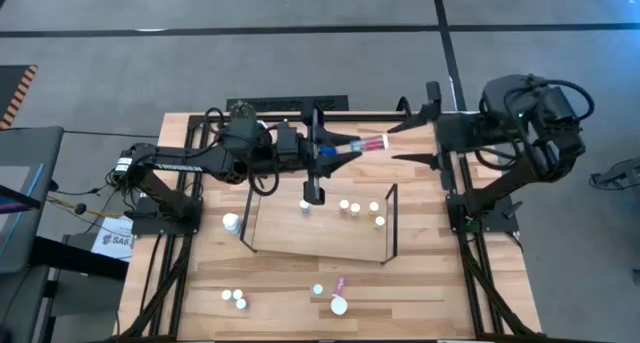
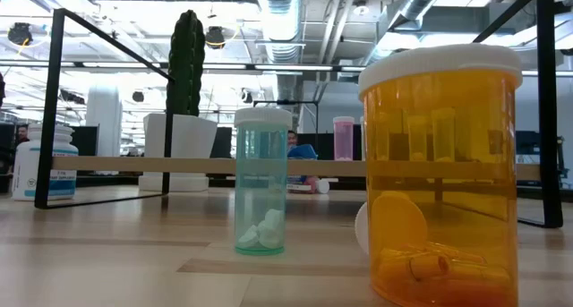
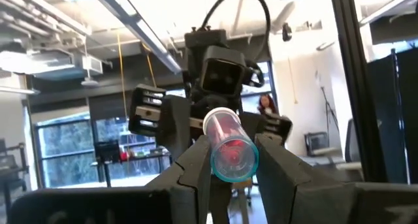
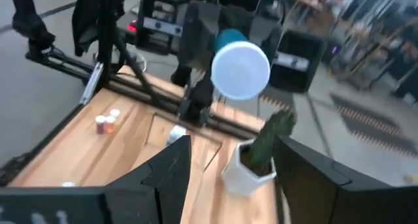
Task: Pick and place medicine bottles onto shelf by color
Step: Put the blue pill bottle on the shelf
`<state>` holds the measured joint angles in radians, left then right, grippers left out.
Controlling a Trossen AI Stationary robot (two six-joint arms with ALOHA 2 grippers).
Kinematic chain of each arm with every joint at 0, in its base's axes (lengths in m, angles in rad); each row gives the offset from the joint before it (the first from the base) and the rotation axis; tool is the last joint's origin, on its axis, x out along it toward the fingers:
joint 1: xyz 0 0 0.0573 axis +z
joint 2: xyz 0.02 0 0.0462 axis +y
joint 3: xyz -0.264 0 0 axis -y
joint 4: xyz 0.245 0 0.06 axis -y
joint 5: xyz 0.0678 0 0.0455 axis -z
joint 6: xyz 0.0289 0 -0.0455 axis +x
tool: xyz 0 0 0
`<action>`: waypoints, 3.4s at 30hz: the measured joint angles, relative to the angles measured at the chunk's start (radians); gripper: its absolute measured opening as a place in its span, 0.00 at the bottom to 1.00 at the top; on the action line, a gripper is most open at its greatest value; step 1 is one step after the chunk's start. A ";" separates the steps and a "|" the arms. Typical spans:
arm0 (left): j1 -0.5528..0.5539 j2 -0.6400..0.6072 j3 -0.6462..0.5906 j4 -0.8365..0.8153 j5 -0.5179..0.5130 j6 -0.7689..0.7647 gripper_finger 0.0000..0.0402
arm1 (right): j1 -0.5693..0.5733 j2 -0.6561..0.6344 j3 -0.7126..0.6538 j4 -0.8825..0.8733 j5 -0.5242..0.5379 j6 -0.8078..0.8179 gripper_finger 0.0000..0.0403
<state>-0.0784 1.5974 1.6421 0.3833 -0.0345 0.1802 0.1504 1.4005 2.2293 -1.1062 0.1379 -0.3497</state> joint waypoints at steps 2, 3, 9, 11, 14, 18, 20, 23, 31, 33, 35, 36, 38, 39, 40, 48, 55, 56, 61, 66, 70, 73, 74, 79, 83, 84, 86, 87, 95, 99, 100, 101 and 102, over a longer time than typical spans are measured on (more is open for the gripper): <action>0.000 0.000 0.000 0.018 0.001 0.000 0.19 | -0.001 0.012 0.001 0.053 0.003 -0.033 0.58; 0.000 0.000 0.000 0.027 0.003 0.000 0.19 | -0.002 0.011 0.001 0.074 0.010 -0.044 0.58; 0.001 0.000 0.000 0.040 0.027 0.002 0.19 | -0.002 0.022 0.001 0.146 0.039 -0.128 0.58; 0.005 0.000 0.000 0.037 0.026 0.006 0.19 | -0.001 0.033 0.001 0.172 0.039 -0.156 0.58; 0.015 0.000 0.000 0.032 0.027 0.001 0.19 | -0.001 0.045 0.000 0.185 0.035 -0.177 0.58; 0.032 0.000 0.000 0.022 0.023 -0.013 0.19 | -0.001 0.056 0.000 0.194 0.029 -0.182 0.58; 0.041 0.000 0.000 0.014 0.023 -0.028 0.19 | -0.001 0.060 0.000 0.199 0.029 -0.182 0.58; 0.051 0.000 0.000 0.008 0.034 -0.044 0.19 | -0.001 0.063 0.000 0.197 0.027 -0.177 0.58; 0.053 0.000 0.000 0.008 0.054 -0.045 0.19 | -0.001 0.063 0.000 0.195 0.025 -0.175 0.49; 0.053 0.000 0.000 0.008 0.054 -0.045 0.19 | -0.001 0.063 0.000 0.194 0.025 -0.174 0.45; 0.053 0.000 0.000 0.008 0.055 -0.044 0.19 | -0.001 0.063 0.000 0.194 0.025 -0.174 0.40; 0.053 0.000 0.000 0.008 0.055 -0.044 0.19 | -0.001 0.063 0.000 0.195 0.025 -0.174 0.38; 0.053 0.000 0.000 0.008 0.055 -0.044 0.19 | -0.001 0.063 0.000 0.195 0.026 -0.174 0.33; 0.053 0.000 0.000 0.008 0.056 -0.044 0.19 | -0.001 0.063 0.000 0.195 0.025 -0.174 0.31; 0.053 0.000 0.000 0.008 0.056 -0.044 0.19 | -0.001 0.063 0.000 0.194 0.025 -0.173 0.30; 0.053 0.000 0.000 0.015 0.038 -0.050 0.28 | -0.001 0.057 0.000 0.182 0.025 -0.110 0.30; 0.053 -0.001 0.000 0.020 -0.006 -0.050 0.50 | -0.001 0.026 0.001 0.107 0.026 -0.017 0.29; 0.053 -0.001 0.000 0.020 -0.027 -0.050 0.53 | -0.001 0.025 0.001 0.094 0.027 0.005 0.29; 0.053 -0.001 0.000 -0.019 -0.137 -0.051 0.66 | -0.019 0.014 0.001 -0.077 0.048 0.177 0.30; 0.041 -0.031 0.000 -0.204 -0.259 -0.151 0.70 | -0.030 0.053 0.000 -0.287 0.056 0.374 0.33; 0.017 -0.075 0.000 -0.420 -0.369 -0.292 0.70 | -0.029 0.101 0.000 -0.364 0.056 0.457 0.33; -0.011 -0.122 0.000 -0.575 -0.439 -0.382 0.70 | -0.030 0.142 0.000 -0.384 0.056 0.482 0.32; -0.022 -0.138 0.000 -0.619 -0.461 -0.406 0.70 | -0.030 0.158 0.000 -0.385 0.056 0.482 0.31; -0.092 -0.220 0.000 -0.840 -0.560 -0.483 0.70 | -0.030 0.227 0.000 -0.358 0.046 0.482 0.32; -0.146 -0.278 0.000 -0.995 -0.582 -0.591 0.70 | -0.036 0.298 0.000 -0.326 0.045 0.485 0.33; -0.158 -0.286 0.000 -1.026 -0.583 -0.623 0.70 | -0.040 0.317 0.000 -0.318 0.044 0.494 0.33; -0.182 -0.298 0.001 -1.092 -0.582 -0.681 0.70 | -0.050 0.356 0.000 -0.305 0.043 0.524 0.33; -0.193 -0.300 0.001 -1.124 -0.580 -0.708 0.70 | -0.056 0.378 0.000 -0.300 0.043 0.540 0.33; -0.286 -0.302 0.001 -1.340 -0.574 -0.851 0.70 | -0.080 0.555 0.001 -0.303 0.043 0.699 0.33; -0.340 -0.302 -0.002 -1.393 -0.610 -0.890 0.70 | -0.072 0.628 -0.001 -0.302 0.040 0.731 0.33; -0.353 -0.302 -0.003 -1.407 -0.612 -0.892 0.70 | -0.072 0.646 -0.002 -0.300 0.040 0.735 0.33; -0.367 -0.302 -0.004 -1.416 -0.615 -0.894 0.70 | -0.072 0.668 0.003 -0.288 0.040 0.736 0.33; -0.380 -0.302 -0.004 -1.422 -0.617 -0.900 0.70 | -0.072 0.681 0.002 -0.283 0.037 0.738 0.33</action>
<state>-0.4582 1.2953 1.6379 -1.0384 -0.6515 -0.7196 0.0784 2.0818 2.2310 -1.3891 0.1748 0.3887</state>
